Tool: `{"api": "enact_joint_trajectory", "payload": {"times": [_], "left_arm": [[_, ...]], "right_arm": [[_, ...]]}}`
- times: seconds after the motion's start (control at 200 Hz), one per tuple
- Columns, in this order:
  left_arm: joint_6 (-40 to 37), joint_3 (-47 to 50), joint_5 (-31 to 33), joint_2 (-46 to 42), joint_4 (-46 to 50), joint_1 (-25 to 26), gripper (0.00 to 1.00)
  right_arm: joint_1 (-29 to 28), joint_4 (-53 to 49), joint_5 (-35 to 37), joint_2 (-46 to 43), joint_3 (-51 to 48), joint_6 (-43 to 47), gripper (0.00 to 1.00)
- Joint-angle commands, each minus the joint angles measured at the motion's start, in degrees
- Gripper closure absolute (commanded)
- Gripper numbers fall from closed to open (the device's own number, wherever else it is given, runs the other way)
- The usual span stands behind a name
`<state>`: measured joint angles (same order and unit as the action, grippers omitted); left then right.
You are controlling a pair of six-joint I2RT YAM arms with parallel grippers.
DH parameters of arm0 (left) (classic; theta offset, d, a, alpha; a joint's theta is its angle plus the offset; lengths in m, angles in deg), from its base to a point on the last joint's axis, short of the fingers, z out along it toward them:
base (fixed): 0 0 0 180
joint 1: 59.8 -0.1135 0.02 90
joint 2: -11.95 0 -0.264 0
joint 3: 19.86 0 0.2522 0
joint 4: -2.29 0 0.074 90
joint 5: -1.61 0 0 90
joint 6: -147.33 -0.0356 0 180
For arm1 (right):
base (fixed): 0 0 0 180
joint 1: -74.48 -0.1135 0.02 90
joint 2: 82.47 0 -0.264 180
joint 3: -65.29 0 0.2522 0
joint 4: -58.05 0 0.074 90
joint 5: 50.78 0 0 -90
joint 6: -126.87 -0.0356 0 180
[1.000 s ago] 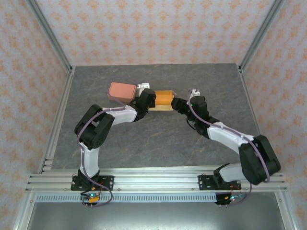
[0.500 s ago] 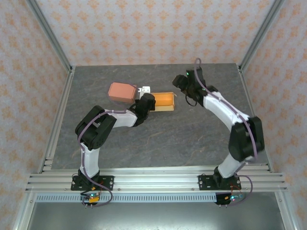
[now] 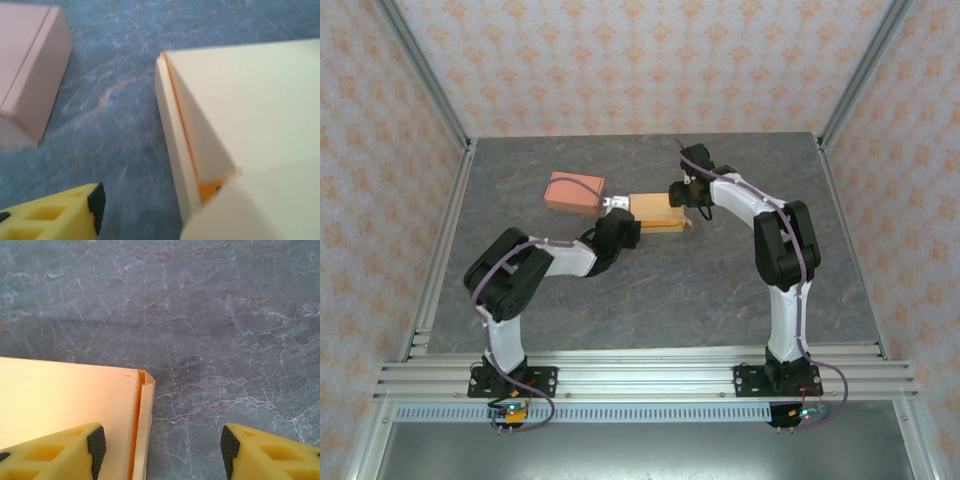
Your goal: Fold the paper box
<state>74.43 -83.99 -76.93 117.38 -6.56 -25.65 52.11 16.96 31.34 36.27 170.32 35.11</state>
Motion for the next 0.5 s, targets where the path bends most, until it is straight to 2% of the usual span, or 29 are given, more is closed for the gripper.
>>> {"api": "enact_joint_trajectory", "payload": {"times": [0.0,0.125,0.265,0.31,0.38,0.491], "left_arm": [[3.6,6.2,-5.1,-10.2,-2.4,0.3,0.34],[3.1,11.4,-9.4,-20.9,-1.4,0.3,0.33],[2.0,10.4,-7.7,-28.0,4.1,-0.1,0.23],[1.6,6.9,-6.3,-26.8,8.4,-0.8,0.21],[1.2,-0.4,-8.6,-21.3,16.3,-2.9,0.22],[4.3,-7.2,-14.1,-11.0,16.9,-7.1,0.31]], "right_arm": [[-0.7,-3.4,3.2,0.8,-2.3,1.8,0.36],[-0.7,-1.7,3.3,0.3,-3.8,1.8,0.36],[-0.7,-0.9,2.1,-0.2,-4.4,3.1,0.36],[-0.7,-0.1,0.9,-0.8,-5.1,3.8,0.36],[-0.7,1.2,-0.9,-2.1,-6.4,4.1,0.36],[-0.3,3.3,-3.0,-5.4,-8.2,2.1,0.35]]}}
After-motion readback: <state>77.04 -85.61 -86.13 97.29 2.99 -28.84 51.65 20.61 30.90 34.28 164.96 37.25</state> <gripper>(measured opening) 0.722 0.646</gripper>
